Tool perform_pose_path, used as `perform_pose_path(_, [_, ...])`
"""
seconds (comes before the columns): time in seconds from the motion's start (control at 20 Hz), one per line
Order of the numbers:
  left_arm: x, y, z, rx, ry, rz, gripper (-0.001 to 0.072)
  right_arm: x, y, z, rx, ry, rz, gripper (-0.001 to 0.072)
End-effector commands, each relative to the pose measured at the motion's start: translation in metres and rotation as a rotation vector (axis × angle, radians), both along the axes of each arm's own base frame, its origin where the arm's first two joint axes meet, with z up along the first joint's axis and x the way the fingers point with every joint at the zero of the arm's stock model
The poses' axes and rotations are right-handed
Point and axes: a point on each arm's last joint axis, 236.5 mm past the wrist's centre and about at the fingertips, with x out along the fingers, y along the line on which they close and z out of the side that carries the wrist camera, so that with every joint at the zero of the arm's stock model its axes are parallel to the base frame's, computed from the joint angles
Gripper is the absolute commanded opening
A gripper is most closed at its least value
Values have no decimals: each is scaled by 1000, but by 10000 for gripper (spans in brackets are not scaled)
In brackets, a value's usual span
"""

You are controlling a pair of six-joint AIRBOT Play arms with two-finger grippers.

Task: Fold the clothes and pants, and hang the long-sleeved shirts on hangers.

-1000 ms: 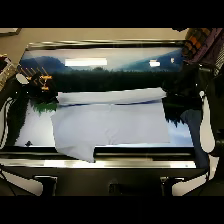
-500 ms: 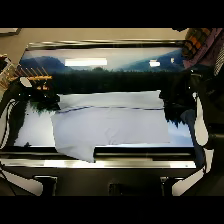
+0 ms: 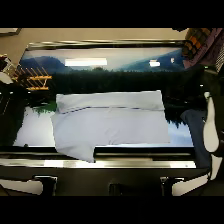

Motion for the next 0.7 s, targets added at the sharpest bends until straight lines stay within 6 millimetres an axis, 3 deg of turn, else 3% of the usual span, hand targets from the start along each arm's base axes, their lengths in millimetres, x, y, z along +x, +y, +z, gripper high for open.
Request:
perform_pose_path(0.0, [-46,18,28,-56,-54,65,345,-14,-11,46,145,-132,-9,423])
perform_pose_path(0.1, [-100,9,8,-118,-2,135,345,-40,-12,47,237,-135,-63,423])
perform_pose_path(0.2, [-160,-11,-22,-159,86,173,345,-67,-7,36,272,-110,-101,415])
perform_pose_path(0.3, [-209,-37,-49,-199,157,191,346,-87,4,26,283,-92,-109,415])
perform_pose_path(0.4, [-236,-57,-65,-236,185,204,345,-101,17,19,314,-71,-117,414])
perform_pose_path(0.5, [-250,-71,-76,-266,188,209,345,-113,23,14,329,-53,-122,414])
perform_pose_path(0.65, [-246,-86,-71,-336,147,175,345,-120,28,15,340,-45,-122,413])
